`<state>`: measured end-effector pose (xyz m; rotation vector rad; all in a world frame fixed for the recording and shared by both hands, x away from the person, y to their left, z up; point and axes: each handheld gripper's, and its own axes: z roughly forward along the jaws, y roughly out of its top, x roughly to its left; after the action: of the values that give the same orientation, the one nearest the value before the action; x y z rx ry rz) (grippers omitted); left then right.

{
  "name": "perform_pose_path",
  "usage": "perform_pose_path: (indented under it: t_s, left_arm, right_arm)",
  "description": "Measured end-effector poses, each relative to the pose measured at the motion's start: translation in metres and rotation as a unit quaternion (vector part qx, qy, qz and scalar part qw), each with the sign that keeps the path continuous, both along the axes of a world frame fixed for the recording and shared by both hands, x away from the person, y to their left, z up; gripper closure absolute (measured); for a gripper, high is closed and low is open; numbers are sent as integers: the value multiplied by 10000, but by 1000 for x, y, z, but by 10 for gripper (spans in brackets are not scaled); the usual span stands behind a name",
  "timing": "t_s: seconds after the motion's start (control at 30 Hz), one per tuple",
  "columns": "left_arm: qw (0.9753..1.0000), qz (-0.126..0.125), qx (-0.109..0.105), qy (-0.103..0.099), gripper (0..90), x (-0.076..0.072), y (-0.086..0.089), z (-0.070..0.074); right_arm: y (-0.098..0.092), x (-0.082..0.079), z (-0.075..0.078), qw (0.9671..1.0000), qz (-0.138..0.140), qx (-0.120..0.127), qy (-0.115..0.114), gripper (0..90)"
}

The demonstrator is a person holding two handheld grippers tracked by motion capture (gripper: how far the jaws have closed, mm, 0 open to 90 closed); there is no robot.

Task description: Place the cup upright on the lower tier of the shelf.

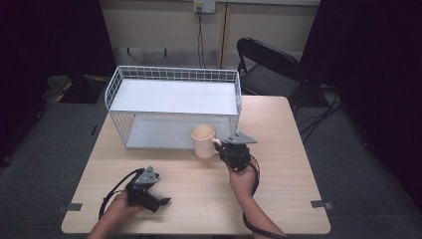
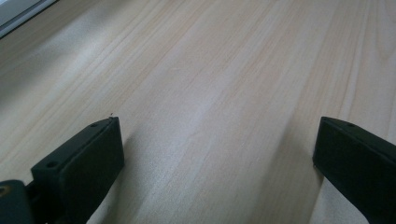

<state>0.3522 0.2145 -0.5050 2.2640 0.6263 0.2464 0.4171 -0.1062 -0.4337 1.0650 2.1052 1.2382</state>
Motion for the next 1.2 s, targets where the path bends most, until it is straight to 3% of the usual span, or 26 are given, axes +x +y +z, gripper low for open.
perform_pose_path:
  t_s: [0.53, 1.2]
  left_arm:
    - [10000, 1, -2, -1, 15, 0, 0, 0]
    - [10000, 1, 0, 1, 14, 0, 0, 0]
  right_arm:
    - [6, 9, -5, 9998, -163, -83, -63, 808]
    - [9, 18, -10, 9988, -466, 92, -68, 809]
